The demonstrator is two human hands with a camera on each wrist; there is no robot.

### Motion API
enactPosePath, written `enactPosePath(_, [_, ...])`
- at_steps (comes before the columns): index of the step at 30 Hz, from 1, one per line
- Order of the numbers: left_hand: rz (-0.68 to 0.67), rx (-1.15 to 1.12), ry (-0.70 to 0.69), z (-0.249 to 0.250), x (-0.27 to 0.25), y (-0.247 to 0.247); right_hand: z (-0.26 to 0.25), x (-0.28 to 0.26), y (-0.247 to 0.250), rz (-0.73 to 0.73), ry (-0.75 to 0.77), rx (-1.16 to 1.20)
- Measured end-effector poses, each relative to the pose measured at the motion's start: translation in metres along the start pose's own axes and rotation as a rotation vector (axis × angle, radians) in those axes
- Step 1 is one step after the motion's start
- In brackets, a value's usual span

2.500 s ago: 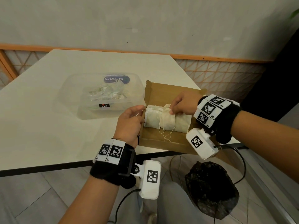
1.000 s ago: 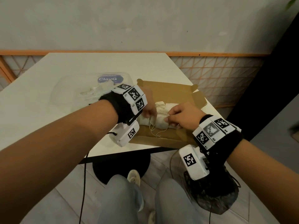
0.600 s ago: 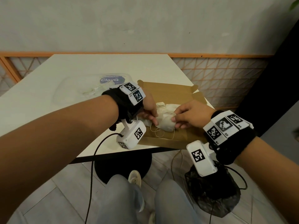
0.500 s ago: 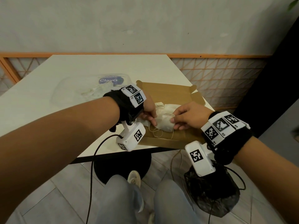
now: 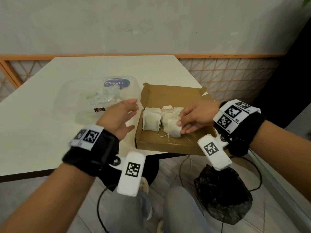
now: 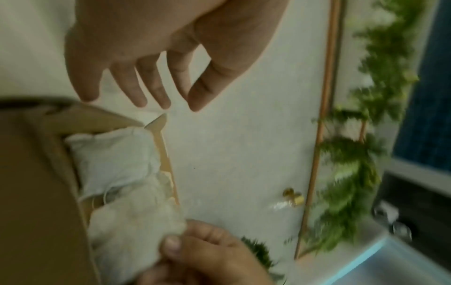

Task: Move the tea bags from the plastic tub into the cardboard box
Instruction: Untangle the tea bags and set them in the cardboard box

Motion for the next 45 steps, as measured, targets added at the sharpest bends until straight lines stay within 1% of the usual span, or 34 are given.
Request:
enactPosePath(2, [-0.007,-0.151,0.044,-0.015,0.004,0.005,0.000,0.010,-0.004,0.002,-0.028,0.000])
enactPosePath(4, [-0.033,-0.228,0.064,-0.025,0.007,0.002,-0.003,0.016,-0.008,0.020,-0.042,-0.001])
enactPosePath(6, [-0.033,-0.245,0.040,-0.031,0.011,-0.002,-0.007,0.020,-0.009,0.066,-0.052,0.015])
enactPosePath(9, [0.009,-0.217,-0.011,-0.040,0.021,0.000,-0.013,0.015,-0.007,0.174,-0.045,0.002])
enactPosePath(12, [0.018,-0.254,-0.025,-0.047,0.028,0.003,-0.019,0.001,0.008,0.352,0.072,-0.063])
enactPosePath(13, [0.018,-0.262,-0.027,-0.048,0.029,0.004,-0.020,-0.007,0.010,0.394,0.111,-0.103])
enactPosePath(14, [0.017,-0.267,-0.028,-0.049,0.029,0.004,-0.020,-0.014,0.009,0.407,0.153,-0.180])
enactPosePath(17, [0.003,-0.283,-0.028,-0.051,0.031,0.005,-0.013,-0.029,-0.014,0.341,0.276,-0.547])
enactPosePath(19, [-0.009,-0.303,-0.024,-0.053,0.034,0.006,-0.002,-0.030,-0.035,0.256,0.331,-0.688])
enactPosePath(21, [-0.024,-0.321,-0.017,-0.055,0.036,0.005,0.008,-0.025,-0.047,0.214,0.363,-0.722])
enactPosePath(23, [-0.054,-0.336,-0.007,-0.057,0.041,0.007,0.011,-0.020,-0.051,0.228,0.414,-0.739])
enactPosePath(26, [-0.121,-0.314,0.022,-0.060,0.046,0.008,0.015,-0.018,-0.052,0.303,0.474,-0.711])
enactPosePath(29, [-0.131,-0.299,0.025,-0.059,0.045,0.008,0.017,-0.022,-0.046,0.440,0.537,-0.631])
enactPosePath(31, [-0.130,-0.291,0.020,-0.059,0.045,0.007,0.018,-0.021,-0.048,0.456,0.529,-0.693])
enactPosePath(33, [-0.117,-0.287,0.006,-0.059,0.045,0.008,0.021,-0.016,-0.054,0.396,0.451,-0.829])
enactPosePath(34, [-0.121,-0.286,0.000,-0.059,0.046,0.008,0.021,-0.014,-0.057,0.363,0.410,-0.861])
enactPosePath(35, [-0.123,-0.283,-0.002,-0.059,0.047,0.008,0.020,-0.014,-0.057,0.348,0.389,-0.843])
enactPosePath(36, [-0.124,-0.286,-0.003,-0.059,0.046,0.008,0.017,-0.017,-0.054,0.362,0.401,-0.779])
enactPosePath(37, [-0.116,-0.286,-0.005,-0.058,0.045,0.008,0.013,-0.023,-0.050,0.414,0.433,-0.687])
enactPosePath(39, [-0.104,-0.284,-0.005,-0.057,0.044,0.009,0.010,-0.038,-0.035,0.574,0.475,-0.502])
enactPosePath(40, [-0.100,-0.280,-0.007,-0.057,0.044,0.009,0.011,-0.044,-0.029,0.622,0.464,-0.446])
enactPosePath(41, [-0.090,-0.277,-0.010,-0.057,0.044,0.009,0.014,-0.047,-0.026,0.626,0.437,-0.429])
enactPosePath(45, [-0.112,-0.232,-0.019,-0.055,0.042,0.007,0.027,-0.038,-0.035,0.463,0.309,-0.583])
Point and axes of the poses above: each hand's wrist, its own x-axis towards the middle knuckle, its own y-axis out of the back of the hand, z = x × y, the point moved 6 cm from there along x, towards the middle knuckle, and after that the axes turned 8 degrees about -x, right-handed, at the moved point
